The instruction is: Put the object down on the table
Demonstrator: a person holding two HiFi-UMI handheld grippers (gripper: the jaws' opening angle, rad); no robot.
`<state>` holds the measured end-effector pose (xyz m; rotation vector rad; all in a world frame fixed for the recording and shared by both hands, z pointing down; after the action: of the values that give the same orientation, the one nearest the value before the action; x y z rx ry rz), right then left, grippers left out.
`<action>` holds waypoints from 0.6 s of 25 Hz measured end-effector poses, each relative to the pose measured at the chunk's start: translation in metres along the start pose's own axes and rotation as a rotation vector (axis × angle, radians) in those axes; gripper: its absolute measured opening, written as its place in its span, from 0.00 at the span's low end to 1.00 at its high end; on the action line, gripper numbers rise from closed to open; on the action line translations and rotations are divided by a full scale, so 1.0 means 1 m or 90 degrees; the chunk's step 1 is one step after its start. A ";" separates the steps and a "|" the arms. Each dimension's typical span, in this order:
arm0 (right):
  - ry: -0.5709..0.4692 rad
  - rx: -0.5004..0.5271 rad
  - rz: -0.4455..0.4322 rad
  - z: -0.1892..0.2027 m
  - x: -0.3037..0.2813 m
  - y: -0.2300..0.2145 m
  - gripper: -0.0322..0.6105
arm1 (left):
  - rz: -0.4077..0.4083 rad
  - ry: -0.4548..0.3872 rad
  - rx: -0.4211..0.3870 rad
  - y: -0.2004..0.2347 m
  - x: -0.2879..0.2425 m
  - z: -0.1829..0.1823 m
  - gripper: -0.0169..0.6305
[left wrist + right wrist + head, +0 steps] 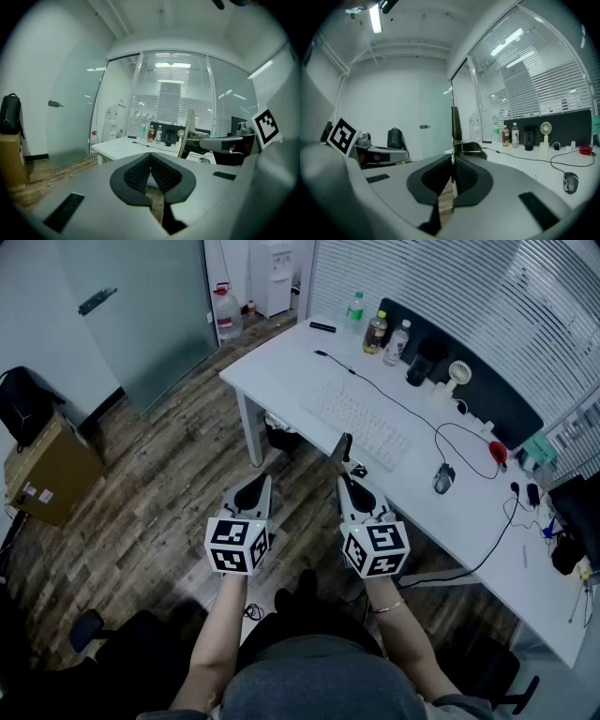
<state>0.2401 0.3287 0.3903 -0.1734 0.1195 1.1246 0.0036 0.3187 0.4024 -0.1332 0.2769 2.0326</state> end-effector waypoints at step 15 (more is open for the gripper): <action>0.022 -0.039 -0.031 0.003 -0.030 -0.034 0.06 | -0.016 0.026 0.016 -0.006 -0.044 -0.001 0.06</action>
<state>0.2586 0.2884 0.4014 -0.2492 0.1103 1.0775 0.0294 0.2836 0.4101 -0.1618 0.3244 2.0033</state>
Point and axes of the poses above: the fingertips, and each gripper's own axes: x backward along the fingers, y to its left, z out of its underside, the point moved 10 cm from there along x, backward along the fingers, and after that the axes turned 1 degree about y, right-handed, at the moved point
